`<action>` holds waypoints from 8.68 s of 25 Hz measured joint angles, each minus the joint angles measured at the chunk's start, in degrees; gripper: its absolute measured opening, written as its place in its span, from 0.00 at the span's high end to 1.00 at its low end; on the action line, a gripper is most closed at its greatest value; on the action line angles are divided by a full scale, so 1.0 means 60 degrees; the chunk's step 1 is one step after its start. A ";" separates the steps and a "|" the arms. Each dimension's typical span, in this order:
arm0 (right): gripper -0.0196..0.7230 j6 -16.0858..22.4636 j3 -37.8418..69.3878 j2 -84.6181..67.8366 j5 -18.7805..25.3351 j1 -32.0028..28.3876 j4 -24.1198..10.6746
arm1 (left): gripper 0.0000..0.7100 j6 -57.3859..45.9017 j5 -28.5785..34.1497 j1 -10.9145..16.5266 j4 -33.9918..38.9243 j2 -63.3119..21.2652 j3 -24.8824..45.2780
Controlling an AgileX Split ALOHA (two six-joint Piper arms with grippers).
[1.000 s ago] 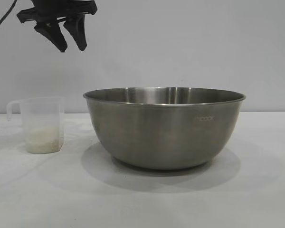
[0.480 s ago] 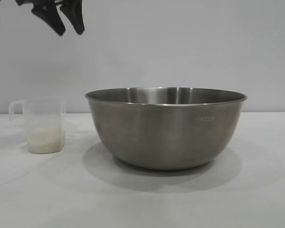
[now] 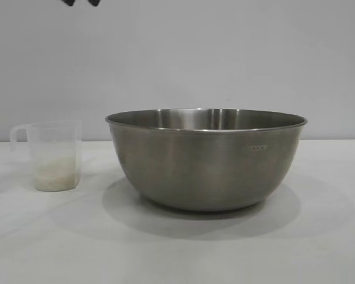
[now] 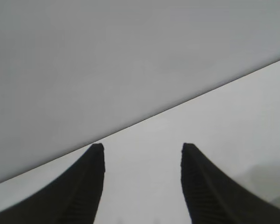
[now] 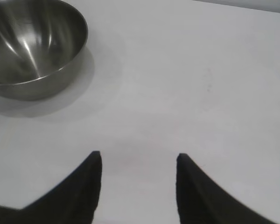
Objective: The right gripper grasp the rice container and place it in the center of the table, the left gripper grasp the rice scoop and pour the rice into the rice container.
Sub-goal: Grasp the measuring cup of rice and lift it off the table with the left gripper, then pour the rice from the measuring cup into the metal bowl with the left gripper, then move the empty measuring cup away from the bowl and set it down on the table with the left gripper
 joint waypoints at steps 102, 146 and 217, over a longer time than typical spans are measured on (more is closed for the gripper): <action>0.48 0.0023 0.0000 0.0000 0.0000 0.0000 0.0000 | 1.00 0.3288 -0.6367 0.0000 0.3526 0.4875 -0.1075; 0.48 0.0067 0.0000 0.0000 0.0000 0.0000 0.0000 | 1.00 1.1799 -0.6367 -0.0859 0.8316 0.3936 -0.1075; 0.48 0.0499 0.0000 0.0000 0.0000 0.0000 -0.0167 | 1.00 -0.0006 -0.6404 -0.0865 -0.1705 0.5316 0.1307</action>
